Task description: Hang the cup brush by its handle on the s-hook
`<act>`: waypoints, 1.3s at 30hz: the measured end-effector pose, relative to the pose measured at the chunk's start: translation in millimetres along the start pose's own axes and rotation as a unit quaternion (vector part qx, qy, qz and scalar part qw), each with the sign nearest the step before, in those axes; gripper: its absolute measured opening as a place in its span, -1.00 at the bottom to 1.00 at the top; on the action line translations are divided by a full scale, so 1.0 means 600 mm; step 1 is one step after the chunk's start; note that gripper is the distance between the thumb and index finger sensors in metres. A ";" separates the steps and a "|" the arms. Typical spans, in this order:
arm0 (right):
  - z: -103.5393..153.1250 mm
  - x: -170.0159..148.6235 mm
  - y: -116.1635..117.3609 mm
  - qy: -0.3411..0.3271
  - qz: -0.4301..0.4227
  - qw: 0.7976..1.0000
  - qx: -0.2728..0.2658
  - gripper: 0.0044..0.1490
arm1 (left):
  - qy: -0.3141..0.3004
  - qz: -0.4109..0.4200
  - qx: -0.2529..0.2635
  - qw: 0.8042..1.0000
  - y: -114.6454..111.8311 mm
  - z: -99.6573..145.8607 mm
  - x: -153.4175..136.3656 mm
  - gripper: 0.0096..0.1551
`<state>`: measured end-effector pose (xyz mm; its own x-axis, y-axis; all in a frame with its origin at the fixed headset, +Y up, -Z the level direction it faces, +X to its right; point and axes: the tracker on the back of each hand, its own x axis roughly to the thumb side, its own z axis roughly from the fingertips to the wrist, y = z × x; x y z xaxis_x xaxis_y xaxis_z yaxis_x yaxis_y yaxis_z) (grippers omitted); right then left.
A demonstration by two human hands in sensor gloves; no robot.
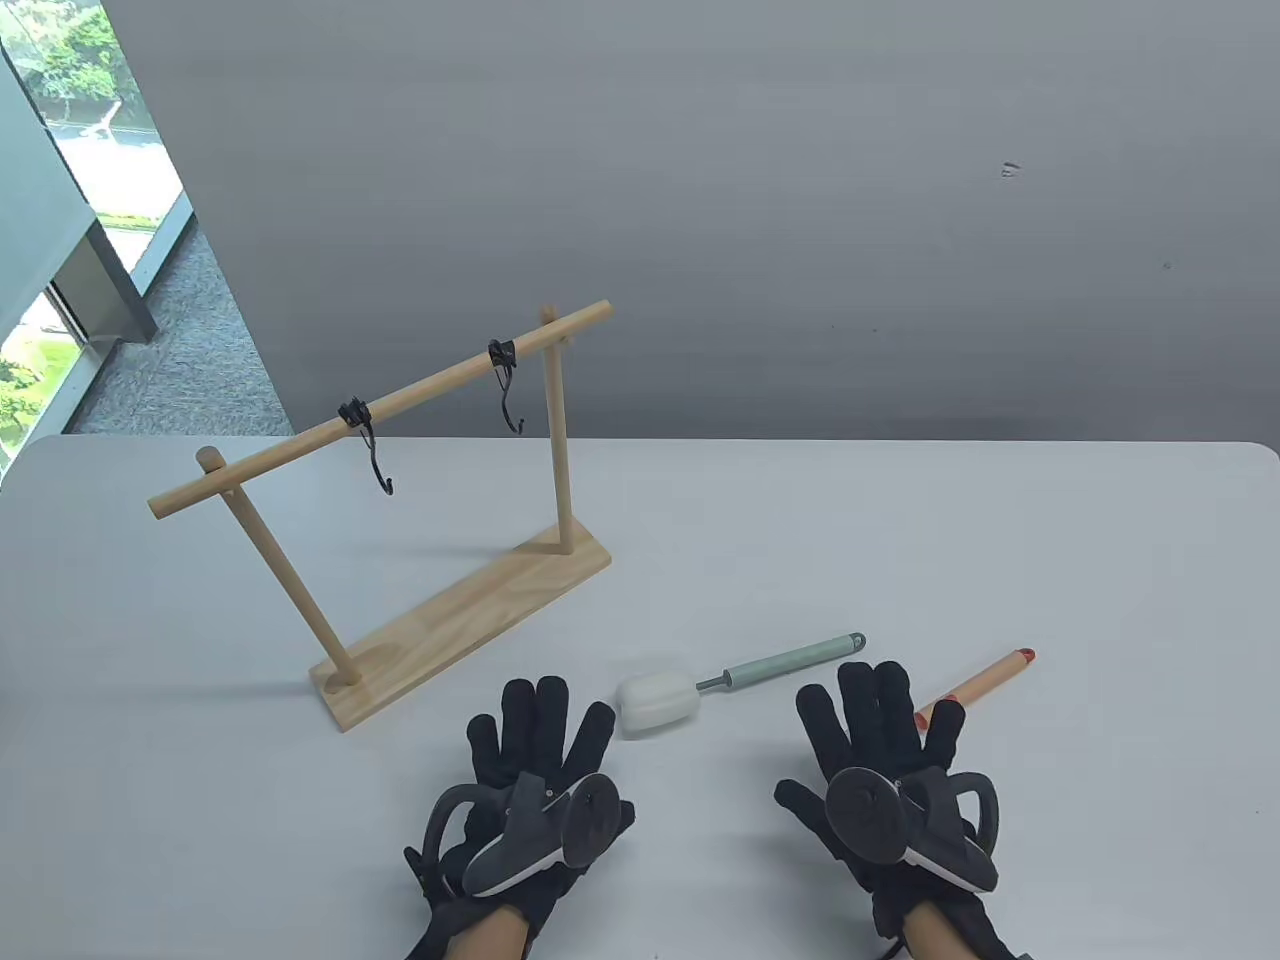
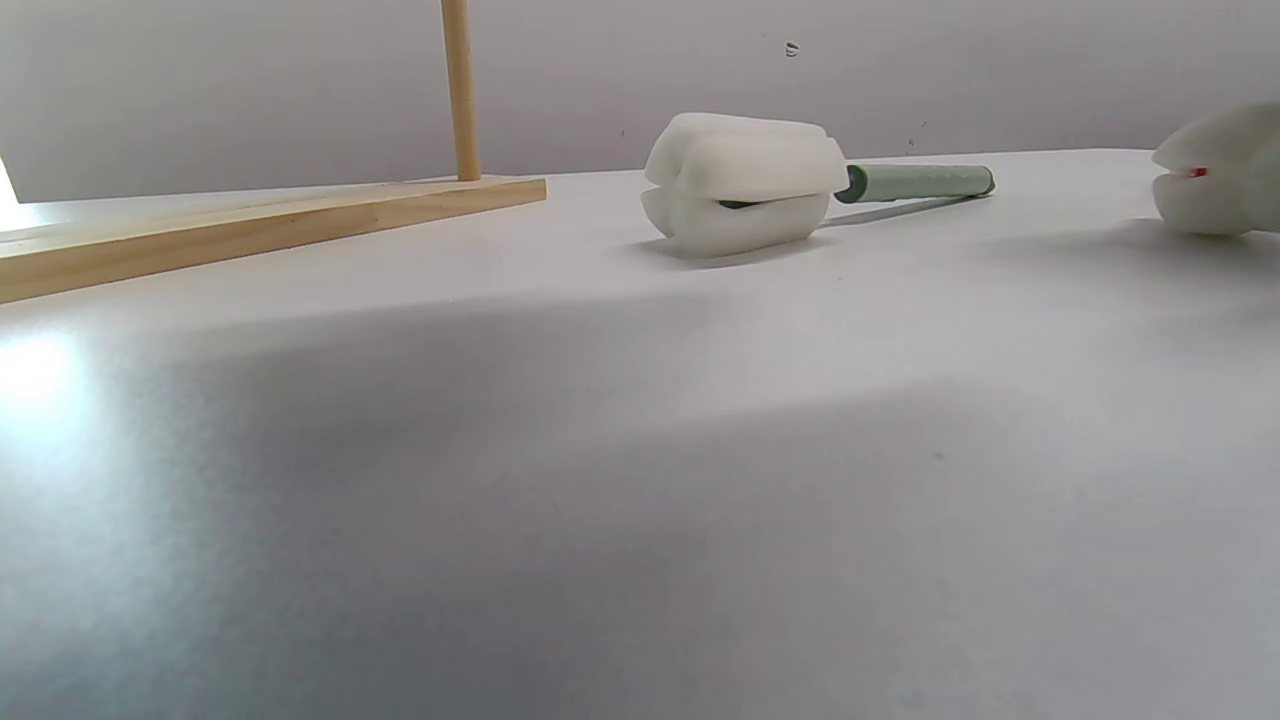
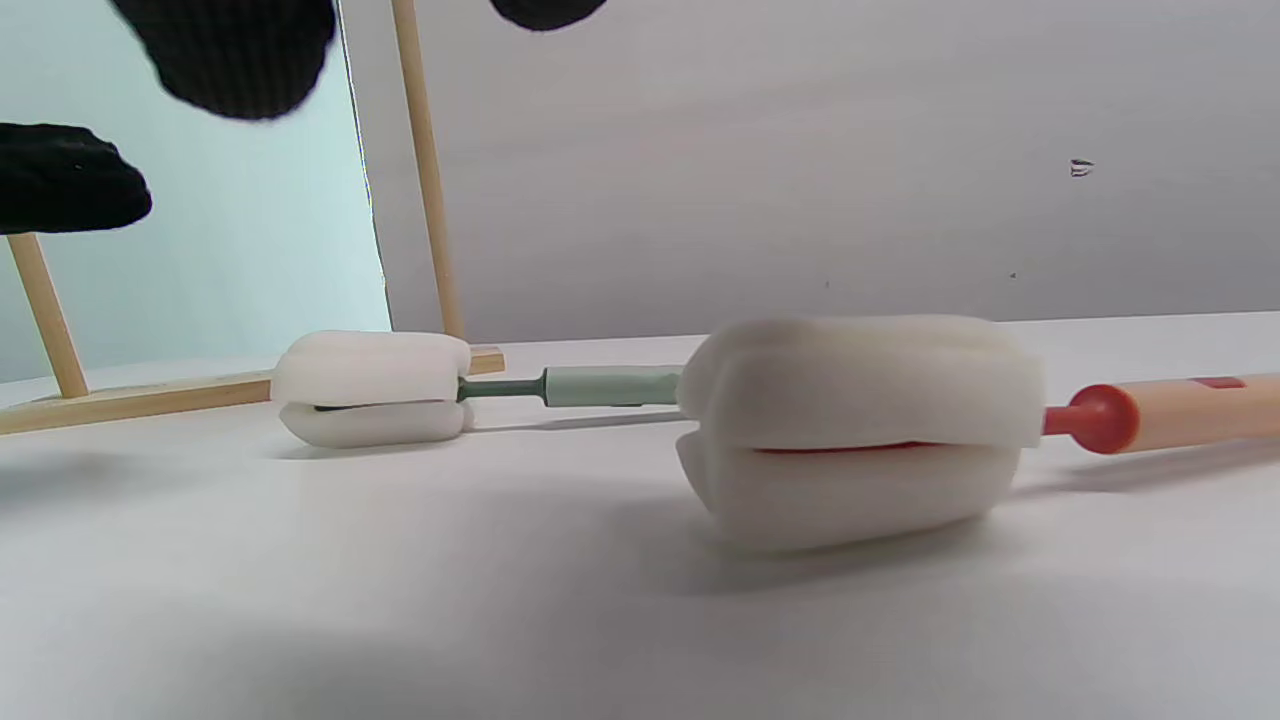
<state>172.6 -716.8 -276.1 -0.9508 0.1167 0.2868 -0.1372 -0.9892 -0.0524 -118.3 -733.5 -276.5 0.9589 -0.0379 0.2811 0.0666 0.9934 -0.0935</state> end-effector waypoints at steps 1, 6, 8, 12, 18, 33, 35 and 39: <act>0.000 0.000 0.000 0.000 -0.001 1.000 0.002 0.07 | -0.001 -0.001 -0.003 1.000 0.000 0.000 0.000 0.02; 0.000 0.000 0.003 0.003 0.000 1.000 0.014 0.07 | 0.000 -0.005 -0.038 0.999 -0.005 -0.003 0.003 0.01; 0.000 -0.002 0.000 0.005 -0.008 1.000 0.007 0.07 | -0.004 0.000 -0.032 0.999 -0.005 -0.004 0.003 0.01; 0.000 -0.011 -0.005 0.012 -0.025 1.000 -0.010 0.06 | -0.007 0.008 -0.030 1.000 -0.005 -0.005 0.002 0.01; 0.003 -0.030 -0.015 0.036 -0.058 0.997 -0.039 0.03 | -0.010 0.008 -0.030 0.999 -0.005 -0.005 0.003 0.01; 0.029 -0.187 -0.052 0.259 -0.260 0.912 -0.186 -0.12 | -0.007 0.010 -0.022 1.000 -0.006 -0.001 0.002 0.00; 0.026 -0.204 -0.047 0.299 -0.269 0.900 -0.166 -0.14 | -0.003 0.007 -0.027 1.000 -0.007 -0.002 0.002 -0.01; 0.002 -0.215 -0.033 0.381 -0.215 0.896 -0.075 -0.19 | 0.001 0.001 -0.031 1.000 -0.010 -0.004 0.002 -0.01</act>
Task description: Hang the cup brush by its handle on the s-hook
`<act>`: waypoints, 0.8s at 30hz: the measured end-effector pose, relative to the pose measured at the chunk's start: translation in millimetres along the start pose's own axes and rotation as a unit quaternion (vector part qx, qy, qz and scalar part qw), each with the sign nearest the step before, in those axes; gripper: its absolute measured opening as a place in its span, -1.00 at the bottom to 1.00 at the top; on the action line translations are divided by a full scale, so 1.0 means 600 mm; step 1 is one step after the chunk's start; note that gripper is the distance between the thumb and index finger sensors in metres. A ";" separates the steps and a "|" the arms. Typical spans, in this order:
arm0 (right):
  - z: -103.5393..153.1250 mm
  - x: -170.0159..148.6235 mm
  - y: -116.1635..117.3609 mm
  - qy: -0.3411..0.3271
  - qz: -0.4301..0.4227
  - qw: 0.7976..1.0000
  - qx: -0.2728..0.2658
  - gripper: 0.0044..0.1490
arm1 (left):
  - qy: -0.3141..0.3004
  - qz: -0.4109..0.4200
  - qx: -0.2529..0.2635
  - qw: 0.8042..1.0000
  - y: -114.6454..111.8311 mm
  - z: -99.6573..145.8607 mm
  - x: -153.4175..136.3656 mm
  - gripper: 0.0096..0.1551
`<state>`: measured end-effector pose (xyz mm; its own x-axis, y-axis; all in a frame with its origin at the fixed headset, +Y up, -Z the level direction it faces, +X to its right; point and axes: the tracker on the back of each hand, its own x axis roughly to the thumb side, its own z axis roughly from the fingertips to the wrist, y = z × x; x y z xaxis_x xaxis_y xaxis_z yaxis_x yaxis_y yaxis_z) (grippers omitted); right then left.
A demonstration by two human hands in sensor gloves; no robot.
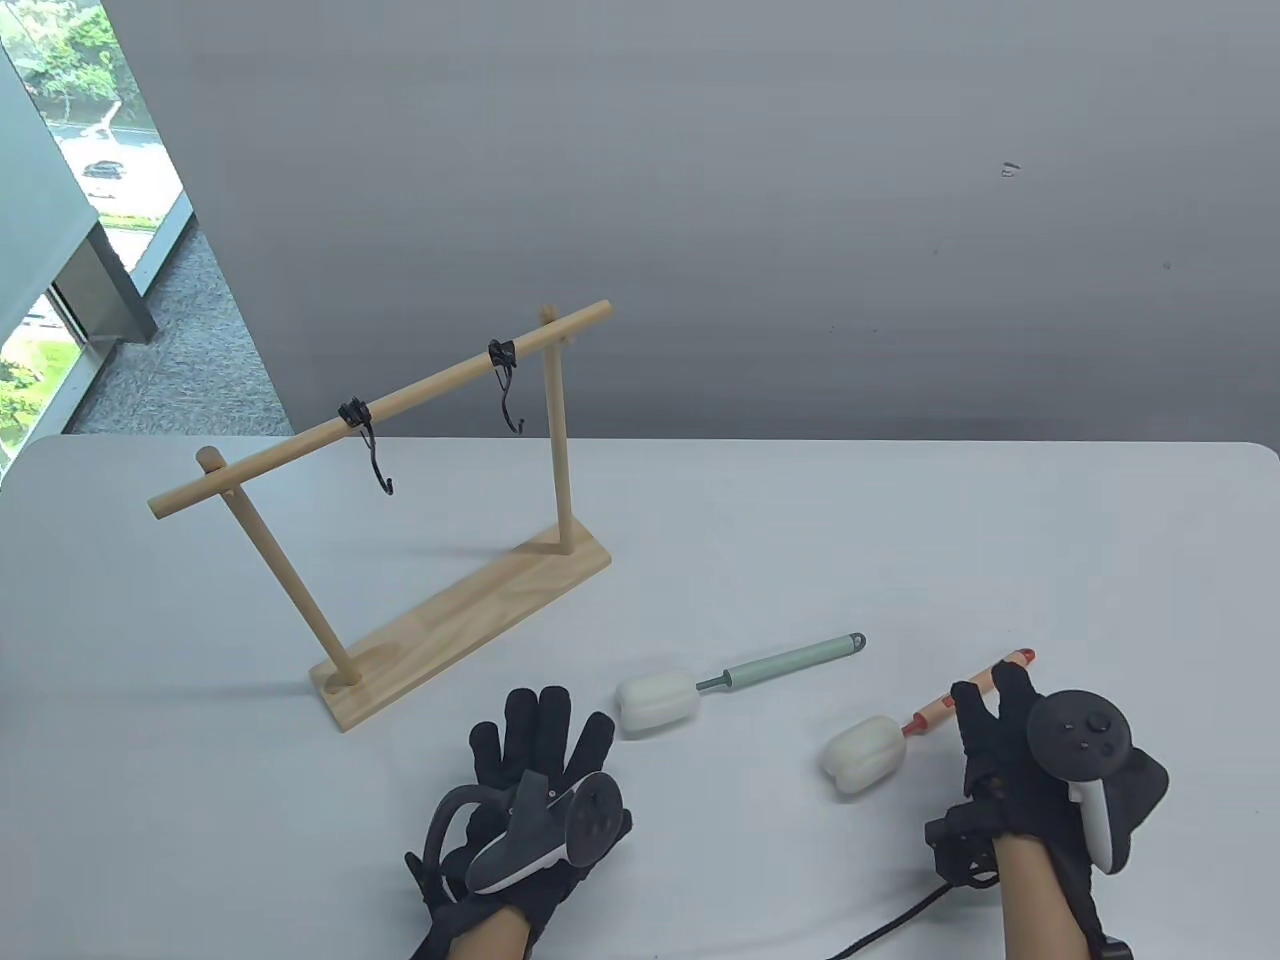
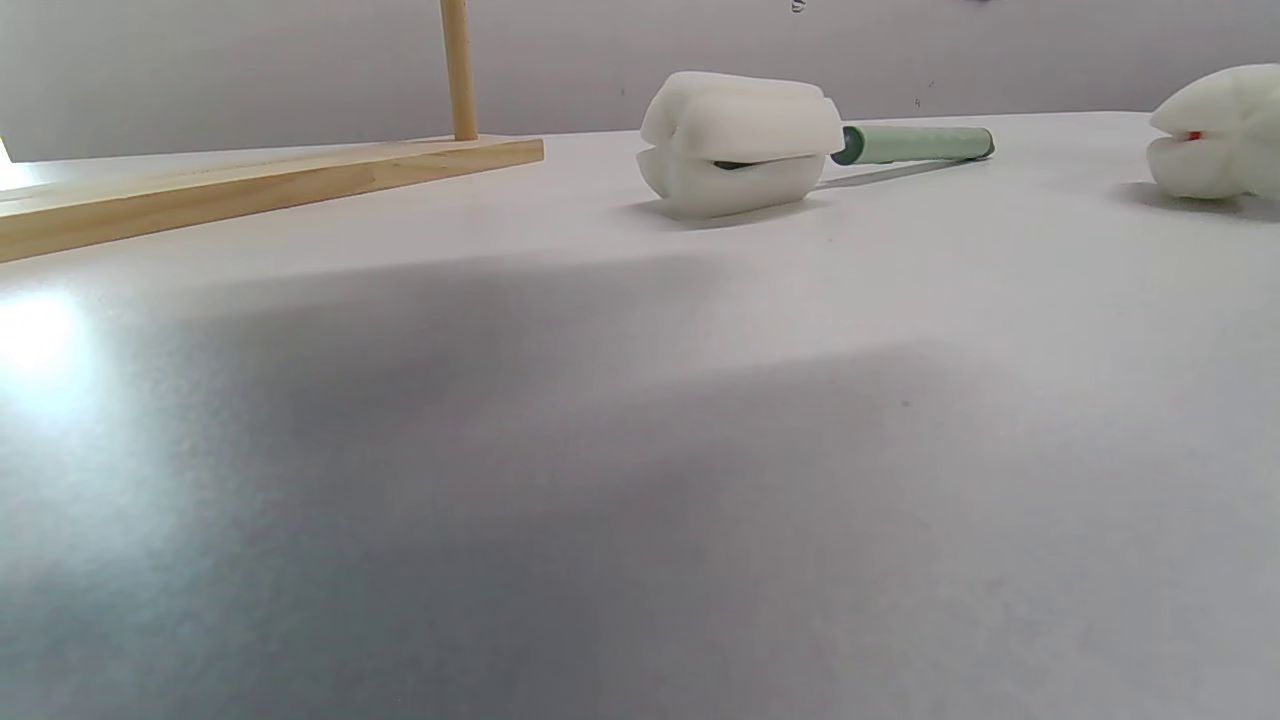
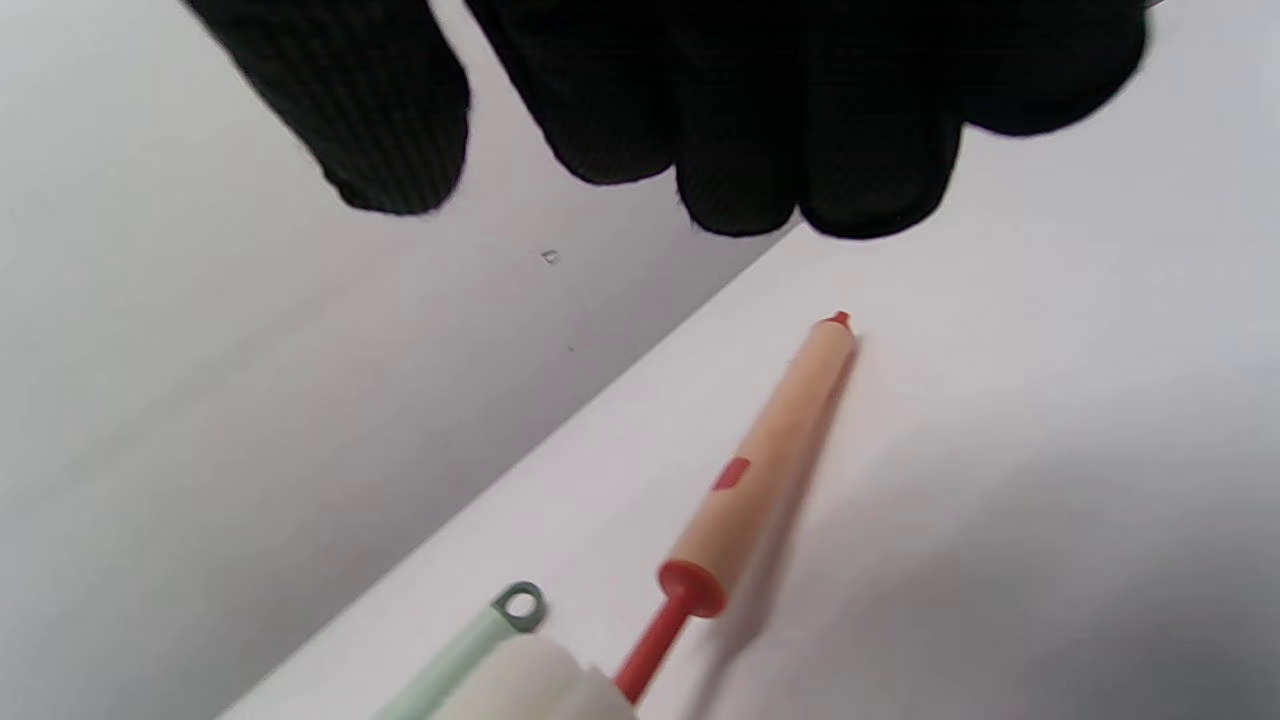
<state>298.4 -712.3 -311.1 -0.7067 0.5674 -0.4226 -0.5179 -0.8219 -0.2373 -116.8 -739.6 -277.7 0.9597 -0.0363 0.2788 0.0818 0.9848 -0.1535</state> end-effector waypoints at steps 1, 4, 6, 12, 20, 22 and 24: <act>-0.004 0.003 0.004 0.016 0.024 0.999 0.015 -0.18 | 0.001 -0.002 -0.001 1.000 0.000 0.000 0.000 -0.01; -0.025 0.016 0.024 0.085 0.146 0.982 0.083 -0.17 | 0.003 -0.005 -0.002 1.000 0.000 0.001 0.000 0.00; -0.036 0.022 0.034 0.106 0.180 0.974 0.090 -0.18 | 0.005 -0.005 -0.002 1.000 0.000 0.001 0.000 0.00; -0.074 0.045 0.069 0.153 0.273 0.940 0.137 -0.14 | 0.008 -0.015 -0.012 1.000 -0.005 -0.001 0.000 0.00; -0.105 0.067 0.103 0.171 0.322 0.917 0.162 -0.11 | 0.009 -0.023 -0.017 1.000 -0.008 0.000 0.004 -0.01; -0.112 0.064 0.110 0.175 0.319 0.916 0.171 -0.11 | 0.009 -0.028 -0.018 0.999 -0.009 -0.001 0.006 -0.01; -0.117 0.061 0.117 0.178 0.315 0.915 0.180 -0.10 | 0.010 -0.032 -0.021 0.999 -0.010 -0.002 0.007 -0.01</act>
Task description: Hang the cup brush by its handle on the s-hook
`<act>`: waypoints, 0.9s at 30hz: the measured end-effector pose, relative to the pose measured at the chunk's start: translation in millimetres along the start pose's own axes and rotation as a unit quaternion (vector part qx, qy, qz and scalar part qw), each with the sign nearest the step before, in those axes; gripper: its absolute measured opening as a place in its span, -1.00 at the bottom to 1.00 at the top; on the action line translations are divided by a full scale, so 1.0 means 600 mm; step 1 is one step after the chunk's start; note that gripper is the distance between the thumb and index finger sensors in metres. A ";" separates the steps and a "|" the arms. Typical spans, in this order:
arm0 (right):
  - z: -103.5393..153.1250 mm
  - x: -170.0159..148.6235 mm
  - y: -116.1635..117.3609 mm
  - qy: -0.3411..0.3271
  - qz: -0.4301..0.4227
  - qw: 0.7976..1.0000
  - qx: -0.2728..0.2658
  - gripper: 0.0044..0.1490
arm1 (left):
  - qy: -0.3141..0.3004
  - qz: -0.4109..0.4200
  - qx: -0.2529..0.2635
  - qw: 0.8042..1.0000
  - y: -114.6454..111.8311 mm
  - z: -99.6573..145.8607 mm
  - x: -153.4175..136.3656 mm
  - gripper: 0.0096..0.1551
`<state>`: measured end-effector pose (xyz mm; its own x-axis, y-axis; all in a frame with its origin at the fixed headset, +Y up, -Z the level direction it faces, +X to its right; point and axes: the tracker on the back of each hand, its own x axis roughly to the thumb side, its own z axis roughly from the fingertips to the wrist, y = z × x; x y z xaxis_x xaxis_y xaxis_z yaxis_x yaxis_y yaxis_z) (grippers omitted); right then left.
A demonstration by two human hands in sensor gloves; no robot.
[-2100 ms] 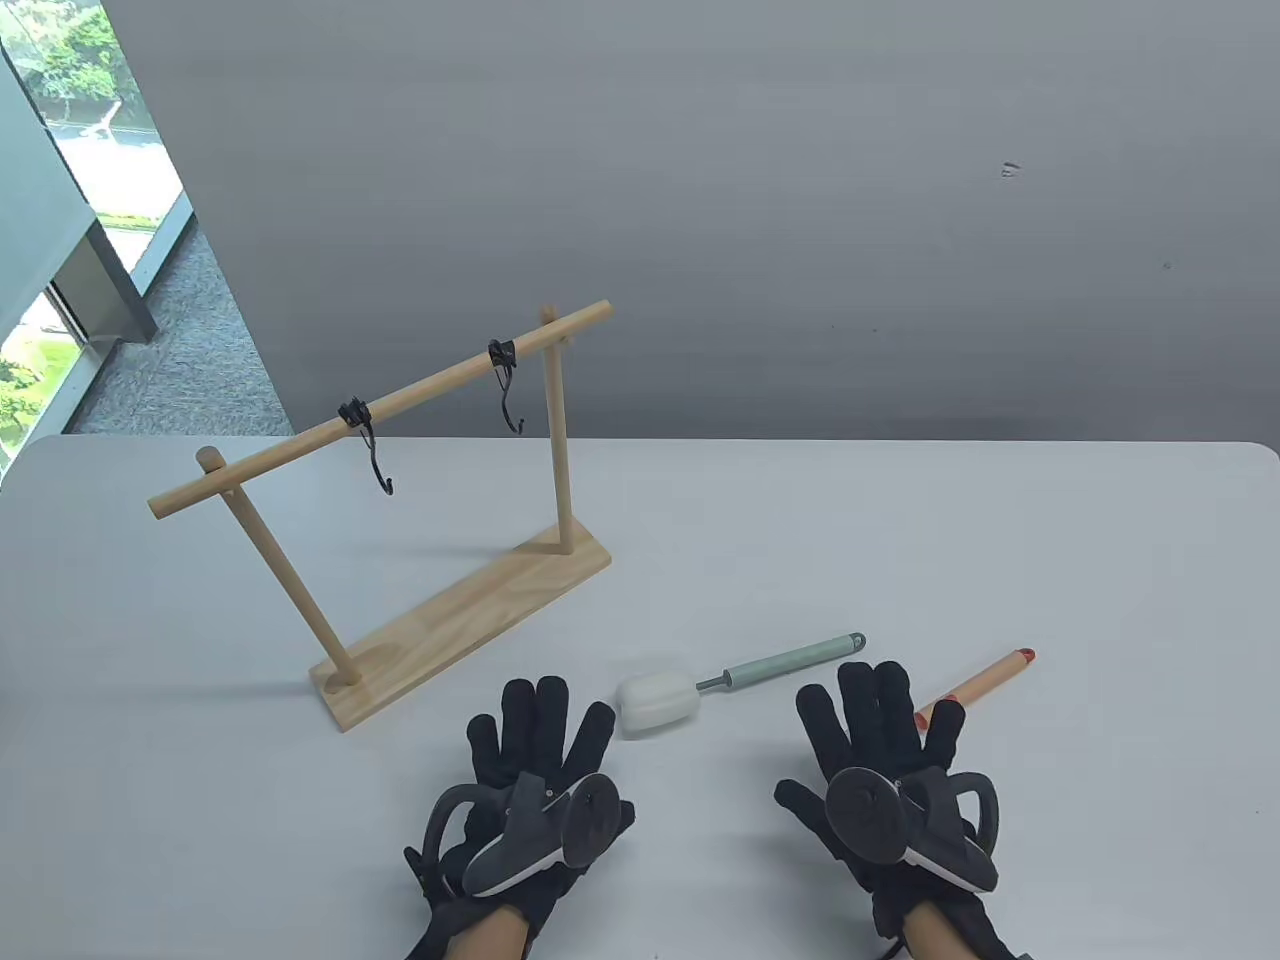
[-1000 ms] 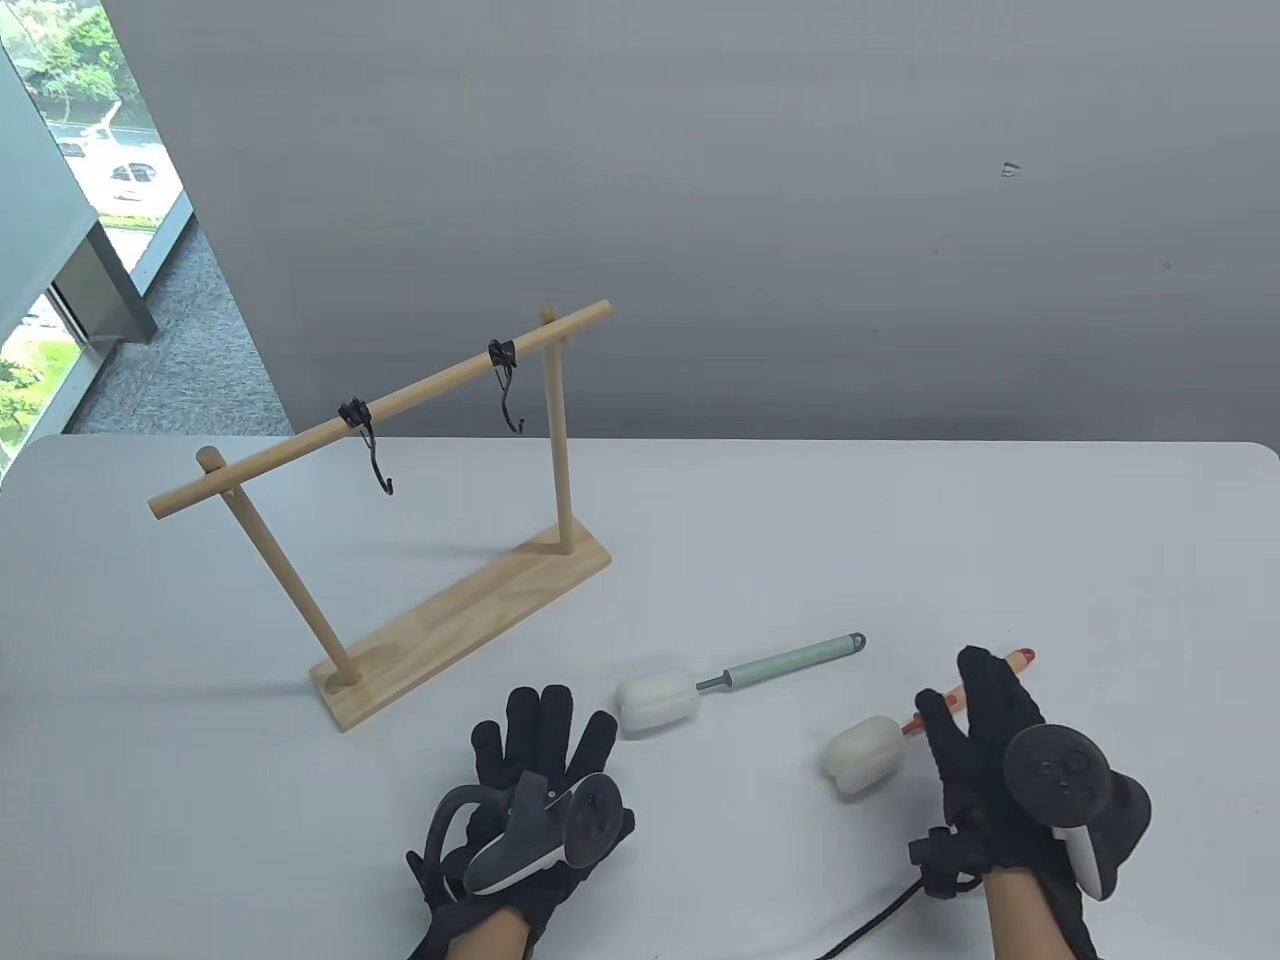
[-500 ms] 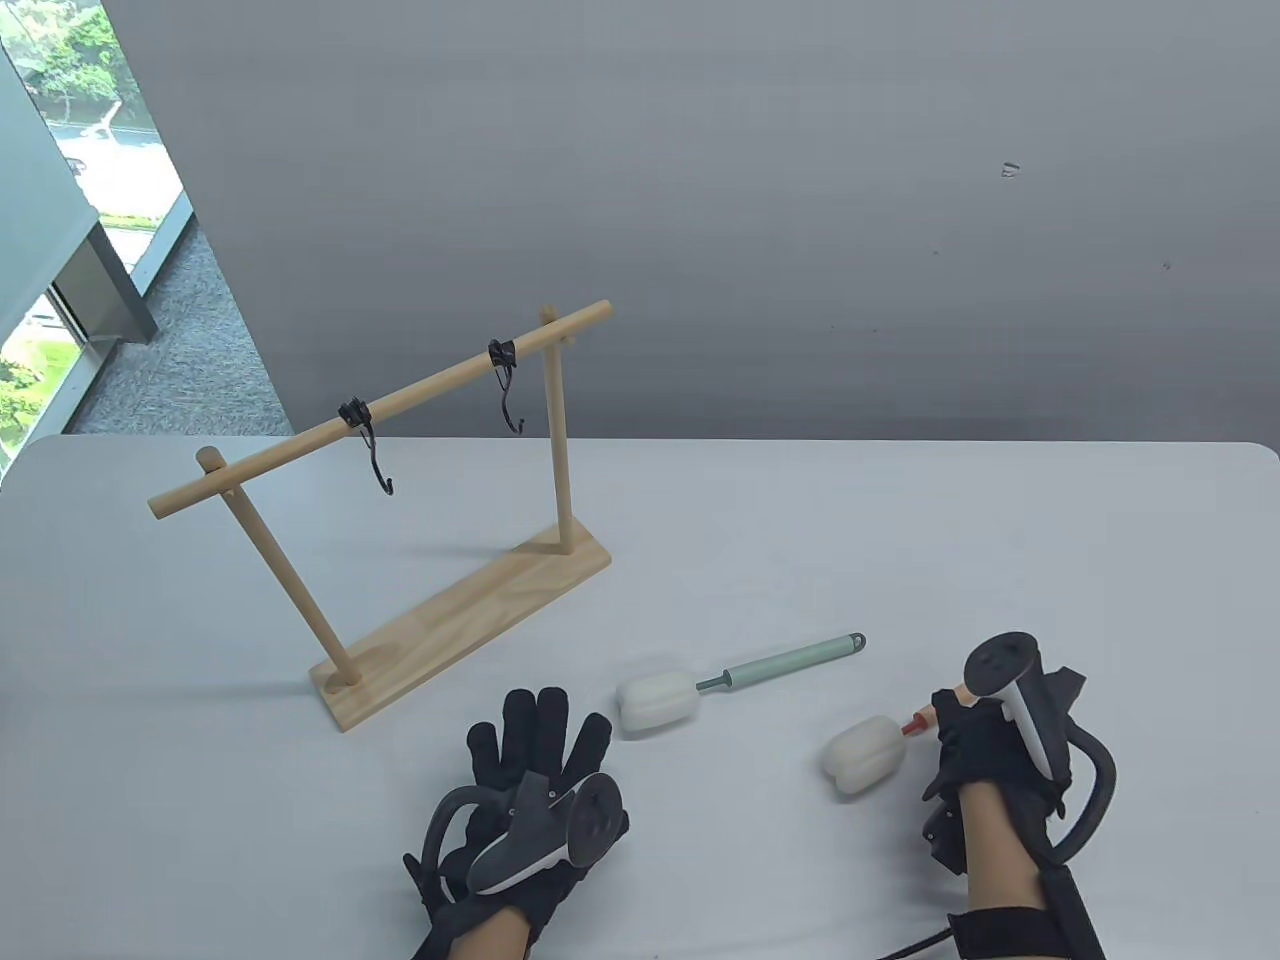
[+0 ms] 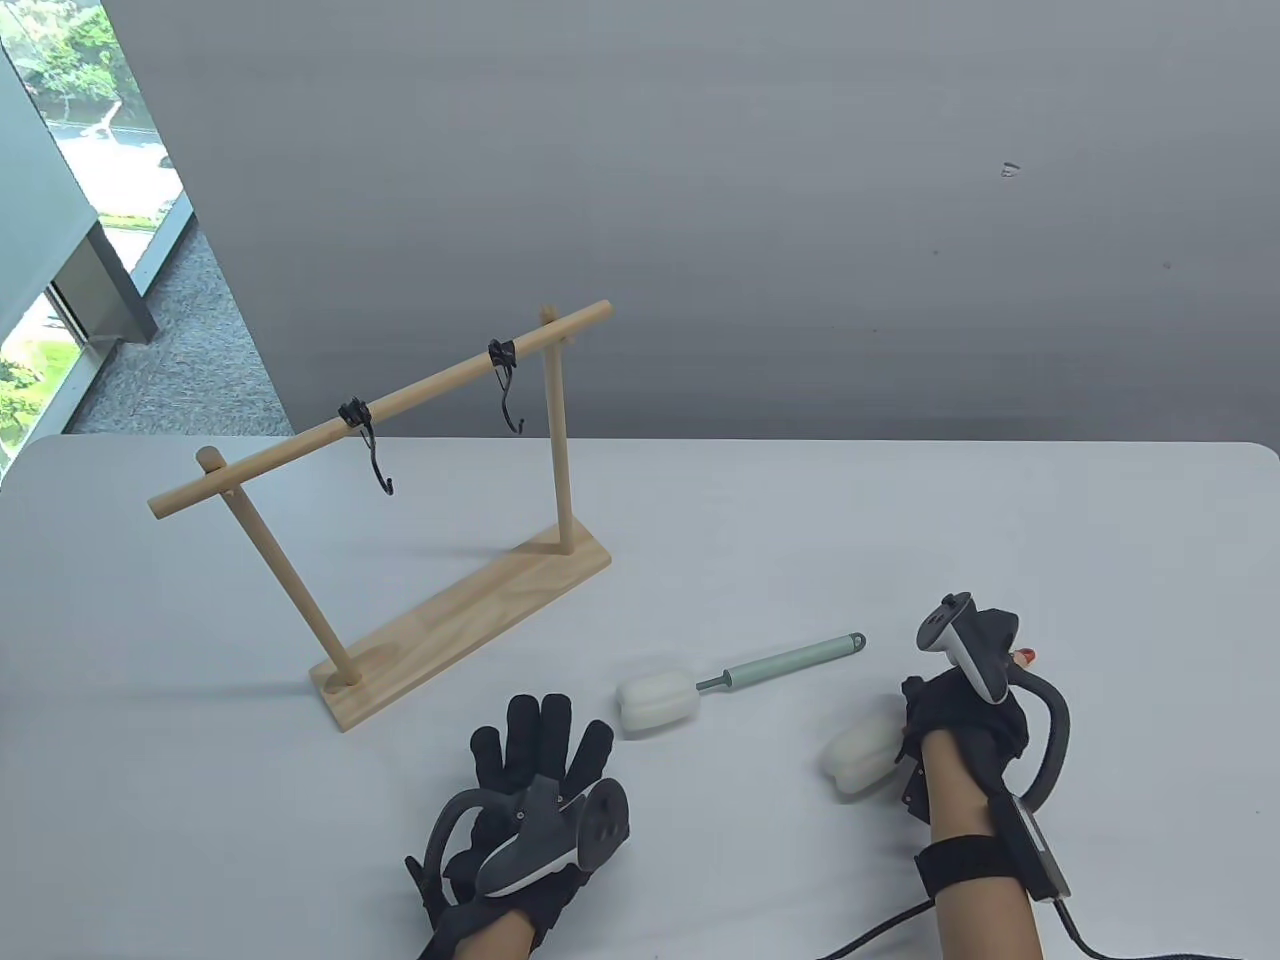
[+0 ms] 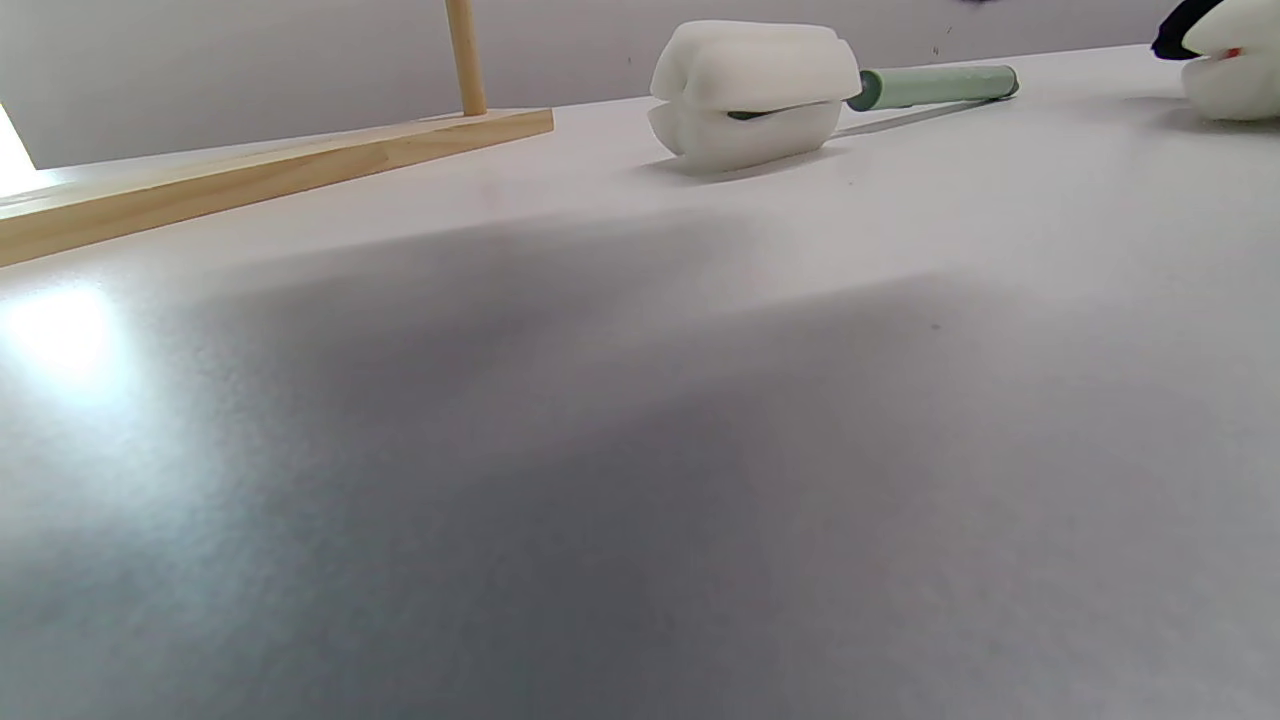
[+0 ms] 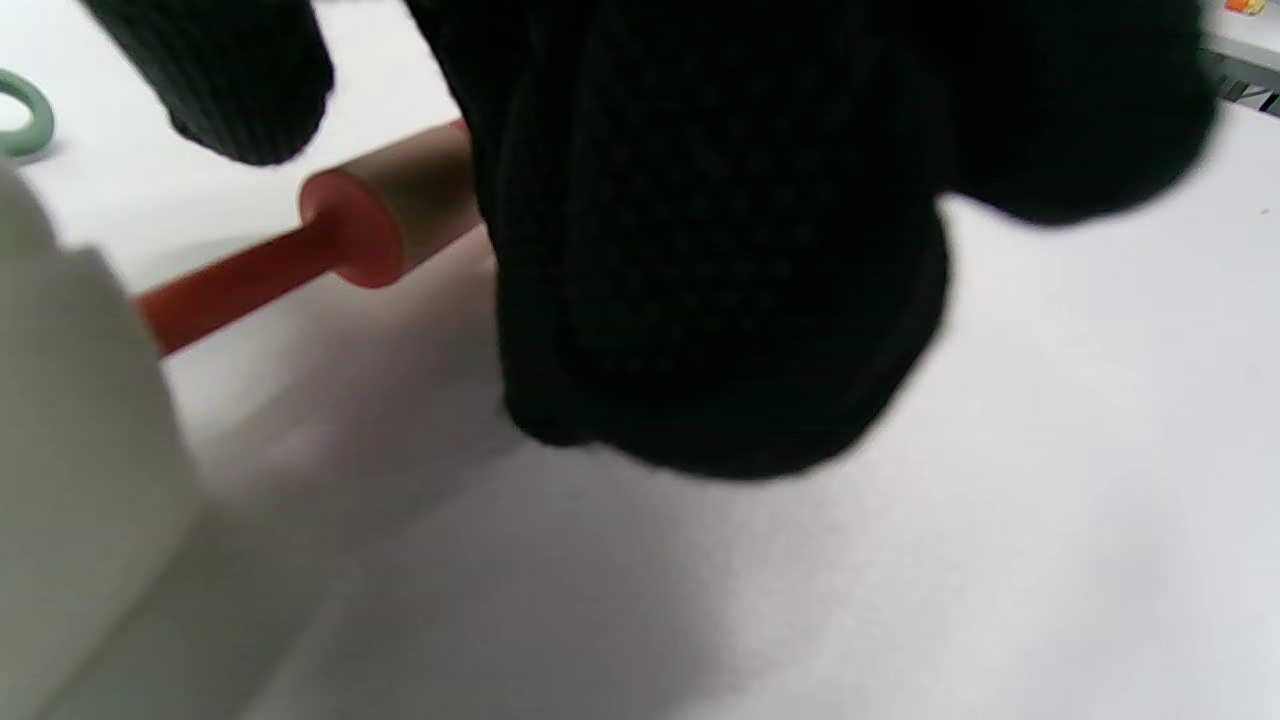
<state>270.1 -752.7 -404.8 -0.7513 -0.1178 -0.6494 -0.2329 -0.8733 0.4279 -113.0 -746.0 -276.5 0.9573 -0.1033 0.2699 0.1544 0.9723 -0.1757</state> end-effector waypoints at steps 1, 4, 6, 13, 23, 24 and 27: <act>-0.001 0.000 0.000 0.000 -0.001 1.000 0.000 -0.09 | 0.001 -0.002 -0.001 1.000 -0.001 0.000 0.000 -0.01; -0.008 0.000 0.001 0.000 -0.013 1.000 0.009 -0.09 | 0.003 -0.007 -0.005 1.000 -0.003 -0.001 0.001 -0.01; -0.012 -0.003 0.002 -0.002 -0.027 1.000 0.016 -0.12 | 0.004 -0.008 -0.006 1.000 -0.002 -0.001 0.002 -0.01; -0.017 -0.021 0.008 -0.015 -0.074 0.997 0.033 -0.20 | 0.001 -0.014 -0.007 1.000 -0.001 0.000 0.006 -0.01; -0.017 -0.033 0.026 -0.033 -0.114 0.992 0.039 -0.21 | -0.003 -0.021 0.000 1.000 0.001 0.002 0.012 -0.01; -0.018 -0.038 0.028 -0.039 -0.130 0.990 0.046 -0.22 | -0.003 -0.020 0.000 1.000 0.001 0.002 0.012 -0.01; -0.014 -0.053 0.024 -0.049 -0.160 0.985 0.044 -0.23 | -0.003 -0.013 0.004 1.000 0.002 0.002 0.012 -0.01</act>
